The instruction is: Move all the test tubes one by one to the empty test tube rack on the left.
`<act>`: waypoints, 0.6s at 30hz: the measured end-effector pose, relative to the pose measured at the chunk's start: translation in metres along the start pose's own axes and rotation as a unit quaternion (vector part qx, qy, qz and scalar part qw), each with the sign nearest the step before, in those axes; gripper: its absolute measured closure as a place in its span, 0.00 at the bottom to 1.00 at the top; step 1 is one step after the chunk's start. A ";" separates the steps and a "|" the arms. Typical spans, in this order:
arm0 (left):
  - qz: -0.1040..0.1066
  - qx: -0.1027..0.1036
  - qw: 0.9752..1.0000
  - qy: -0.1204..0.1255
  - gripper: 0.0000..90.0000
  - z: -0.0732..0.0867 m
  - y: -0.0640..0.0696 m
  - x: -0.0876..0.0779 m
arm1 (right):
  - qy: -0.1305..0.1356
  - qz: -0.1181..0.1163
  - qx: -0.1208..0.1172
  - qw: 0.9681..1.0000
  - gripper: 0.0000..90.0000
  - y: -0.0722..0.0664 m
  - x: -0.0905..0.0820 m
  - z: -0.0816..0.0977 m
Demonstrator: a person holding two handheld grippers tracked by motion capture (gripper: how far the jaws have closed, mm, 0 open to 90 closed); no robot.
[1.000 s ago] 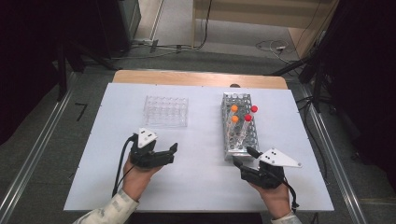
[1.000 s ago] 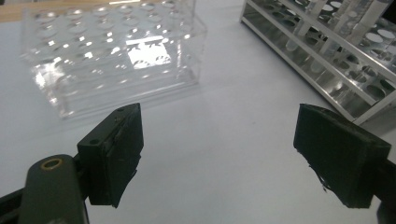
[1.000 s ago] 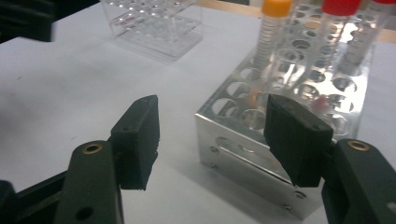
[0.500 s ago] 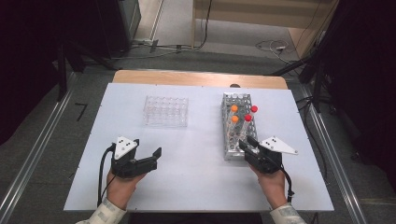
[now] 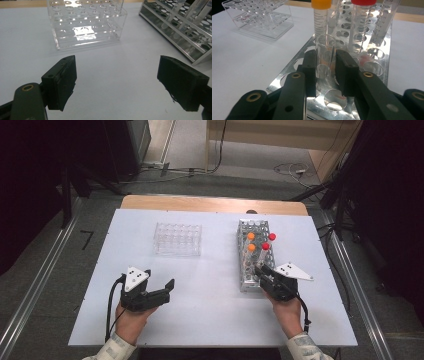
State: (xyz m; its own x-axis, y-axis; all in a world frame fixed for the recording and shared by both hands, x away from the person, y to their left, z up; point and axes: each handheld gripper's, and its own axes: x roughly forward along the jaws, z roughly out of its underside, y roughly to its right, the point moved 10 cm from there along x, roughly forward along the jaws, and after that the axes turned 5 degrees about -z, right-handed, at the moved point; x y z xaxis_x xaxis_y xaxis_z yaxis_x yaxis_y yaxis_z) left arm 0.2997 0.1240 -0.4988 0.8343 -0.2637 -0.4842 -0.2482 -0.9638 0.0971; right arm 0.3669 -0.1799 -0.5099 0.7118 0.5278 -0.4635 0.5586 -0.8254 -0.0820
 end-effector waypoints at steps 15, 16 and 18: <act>0.001 0.008 1.000 -0.004 0.19 0.002 0.003 0.001 | 0.032 0.002 -0.022 0.999 0.81 -0.009 -0.019 -0.027; 0.001 0.011 1.000 -0.004 0.18 0.002 0.004 0.001 | 0.037 0.003 -0.024 0.999 0.81 -0.009 -0.023 -0.032; 0.000 0.013 1.000 -0.002 0.18 0.002 0.005 0.001 | 0.042 0.002 -0.024 0.999 0.81 -0.010 -0.028 -0.037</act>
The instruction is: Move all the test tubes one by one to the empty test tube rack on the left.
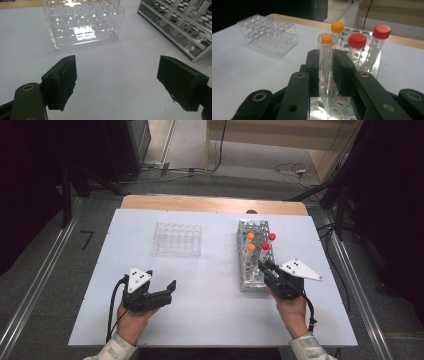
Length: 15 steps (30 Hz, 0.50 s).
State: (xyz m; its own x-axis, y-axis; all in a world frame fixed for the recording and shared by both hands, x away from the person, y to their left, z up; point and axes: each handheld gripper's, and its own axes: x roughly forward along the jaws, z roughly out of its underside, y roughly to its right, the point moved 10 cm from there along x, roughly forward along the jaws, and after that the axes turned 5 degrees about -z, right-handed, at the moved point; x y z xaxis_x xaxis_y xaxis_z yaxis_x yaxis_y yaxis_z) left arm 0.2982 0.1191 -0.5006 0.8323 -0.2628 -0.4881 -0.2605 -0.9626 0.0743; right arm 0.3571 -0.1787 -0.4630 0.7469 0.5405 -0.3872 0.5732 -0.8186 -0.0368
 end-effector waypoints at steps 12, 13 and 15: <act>0.007 0.000 1.000 0.004 0.19 -0.002 0.006 -0.001 | 0.028 -0.025 -0.010 0.999 0.81 -0.017 -0.023 -0.028; 0.008 0.001 1.000 0.005 0.19 -0.003 0.007 -0.001 | 0.028 -0.030 -0.010 0.999 0.81 -0.020 -0.023 -0.028; 0.010 0.001 1.000 0.008 0.19 -0.004 0.008 -0.002 | 0.026 -0.044 -0.015 0.999 0.81 -0.031 -0.022 -0.029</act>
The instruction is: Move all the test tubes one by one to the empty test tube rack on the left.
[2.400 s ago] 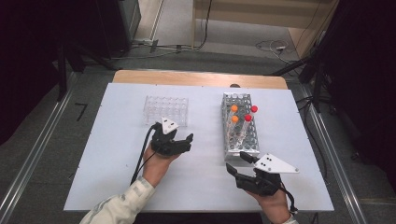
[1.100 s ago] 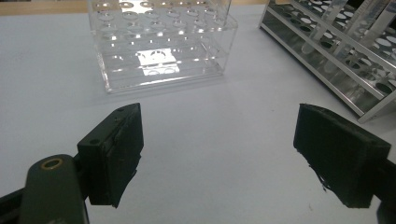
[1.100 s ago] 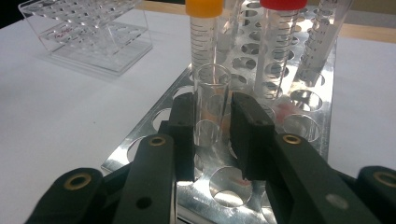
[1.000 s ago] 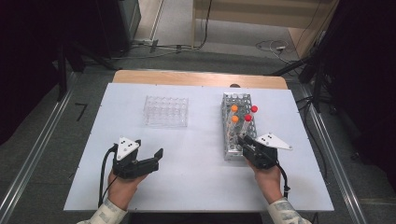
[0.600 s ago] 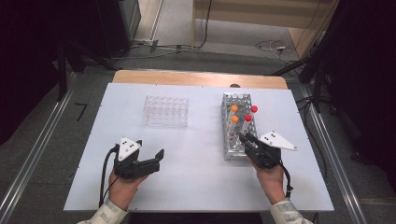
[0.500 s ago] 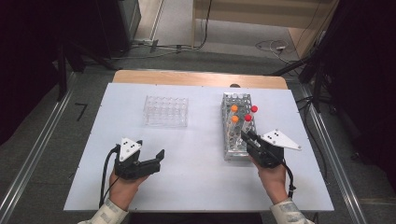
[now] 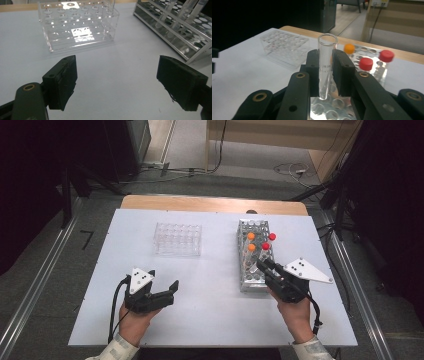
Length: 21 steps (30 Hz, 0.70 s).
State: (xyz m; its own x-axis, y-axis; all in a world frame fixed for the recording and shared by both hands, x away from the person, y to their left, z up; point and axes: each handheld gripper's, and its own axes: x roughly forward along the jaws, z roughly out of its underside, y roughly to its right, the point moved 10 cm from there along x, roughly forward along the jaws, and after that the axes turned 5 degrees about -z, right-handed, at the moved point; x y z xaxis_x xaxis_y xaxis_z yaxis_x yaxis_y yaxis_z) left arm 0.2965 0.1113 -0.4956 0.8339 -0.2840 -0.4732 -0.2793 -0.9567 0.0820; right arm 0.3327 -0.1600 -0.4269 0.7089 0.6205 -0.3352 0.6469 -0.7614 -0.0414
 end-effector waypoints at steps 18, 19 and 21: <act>0.080 0.007 0.997 0.022 0.26 -0.028 0.048 -0.012 | -0.049 -0.086 -0.031 0.995 0.81 -0.071 0.042 0.033; 0.088 0.011 0.996 0.020 0.26 -0.029 0.053 -0.012 | -0.052 -0.088 -0.034 0.994 0.81 -0.075 0.045 0.035; 0.104 0.021 0.994 0.018 0.29 -0.031 0.064 -0.012 | -0.057 -0.093 -0.040 0.993 0.81 -0.082 0.051 0.039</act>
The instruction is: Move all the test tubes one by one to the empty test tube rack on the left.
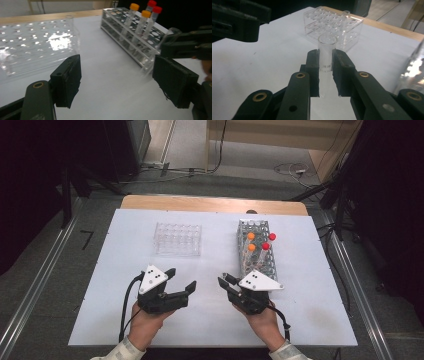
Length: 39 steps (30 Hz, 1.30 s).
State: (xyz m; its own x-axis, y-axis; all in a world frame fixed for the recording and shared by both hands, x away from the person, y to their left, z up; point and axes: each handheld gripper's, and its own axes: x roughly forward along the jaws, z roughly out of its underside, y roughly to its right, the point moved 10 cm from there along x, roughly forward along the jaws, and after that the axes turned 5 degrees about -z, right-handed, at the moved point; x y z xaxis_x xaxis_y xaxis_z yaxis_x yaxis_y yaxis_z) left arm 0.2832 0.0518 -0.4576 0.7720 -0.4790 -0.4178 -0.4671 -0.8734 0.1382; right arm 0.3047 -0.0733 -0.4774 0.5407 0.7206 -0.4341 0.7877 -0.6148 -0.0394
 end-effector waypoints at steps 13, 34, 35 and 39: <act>0.044 0.023 0.999 -0.023 0.57 -0.004 0.026 0.018 | -0.021 -0.027 -0.026 0.999 0.81 -0.032 0.028 0.011; 0.054 0.036 0.997 -0.044 0.83 0.003 0.028 0.026 | -0.021 -0.023 -0.034 0.999 0.81 -0.034 0.027 0.011; 0.053 0.037 0.997 -0.044 0.83 0.003 0.028 0.026 | -0.021 -0.023 -0.035 0.999 0.81 -0.034 0.028 0.011; 0.048 0.040 0.997 -0.043 0.85 0.003 0.027 0.026 | -0.022 -0.023 -0.034 0.999 0.81 -0.034 0.028 0.011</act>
State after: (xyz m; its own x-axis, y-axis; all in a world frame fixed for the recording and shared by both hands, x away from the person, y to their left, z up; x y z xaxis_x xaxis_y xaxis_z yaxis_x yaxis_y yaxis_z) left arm 0.2894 0.0156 -0.4680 0.6840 -0.5472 -0.4824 -0.5723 -0.8126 0.1103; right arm 0.2900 -0.0360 -0.4984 0.4912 0.7321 -0.4719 0.8304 -0.5571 0.0001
